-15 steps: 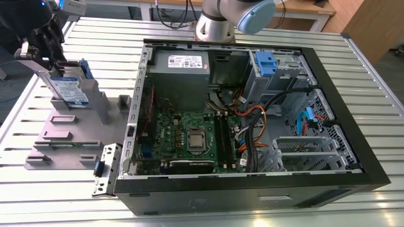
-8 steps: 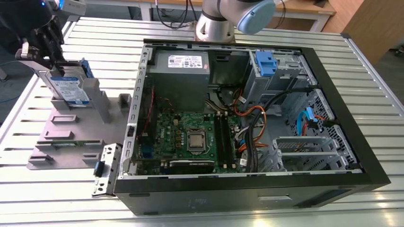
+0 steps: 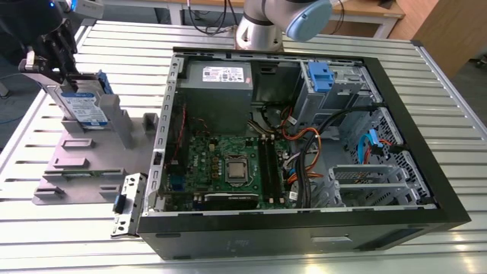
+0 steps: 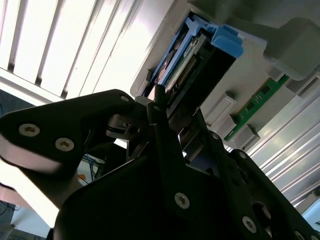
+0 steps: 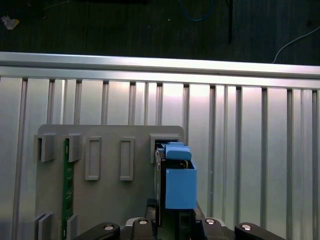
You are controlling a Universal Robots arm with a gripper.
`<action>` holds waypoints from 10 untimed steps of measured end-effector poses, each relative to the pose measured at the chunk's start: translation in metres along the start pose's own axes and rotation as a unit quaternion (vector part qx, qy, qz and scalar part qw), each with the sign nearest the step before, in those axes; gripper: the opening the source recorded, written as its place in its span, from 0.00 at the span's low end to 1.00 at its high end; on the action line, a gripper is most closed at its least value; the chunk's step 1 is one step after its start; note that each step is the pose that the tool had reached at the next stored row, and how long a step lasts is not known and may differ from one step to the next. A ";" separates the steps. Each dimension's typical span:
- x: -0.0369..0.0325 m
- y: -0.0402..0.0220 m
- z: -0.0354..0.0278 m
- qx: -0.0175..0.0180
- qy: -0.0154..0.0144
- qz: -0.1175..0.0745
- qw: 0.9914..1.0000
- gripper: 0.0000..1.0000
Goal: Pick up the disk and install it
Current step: 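Pick up the disk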
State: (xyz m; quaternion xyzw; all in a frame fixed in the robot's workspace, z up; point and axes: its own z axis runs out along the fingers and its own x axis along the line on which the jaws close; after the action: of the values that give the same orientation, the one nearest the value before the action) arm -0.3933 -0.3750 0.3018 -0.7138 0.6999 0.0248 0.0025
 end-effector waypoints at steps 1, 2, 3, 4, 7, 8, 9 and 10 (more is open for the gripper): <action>0.0000 0.0000 0.0000 0.000 0.000 0.000 1.000 0.35; 0.0000 0.0000 0.0000 0.000 0.000 0.000 1.000 0.35; 0.0000 0.0000 0.0000 0.000 0.000 0.000 1.000 0.35; 0.0000 0.0000 0.0000 0.000 0.000 0.003 1.000 0.35; 0.0001 0.0000 0.0001 0.000 0.000 0.012 1.000 0.35; 0.0001 0.0000 0.0001 0.000 0.000 0.012 1.000 0.35; 0.0001 0.0000 0.0002 0.000 0.000 0.012 1.000 0.35; 0.0001 0.0000 0.0002 0.000 0.000 0.012 1.000 0.35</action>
State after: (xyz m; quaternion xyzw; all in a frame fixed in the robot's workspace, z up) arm -0.3933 -0.3751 0.3017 -0.7054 0.7083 0.0248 0.0028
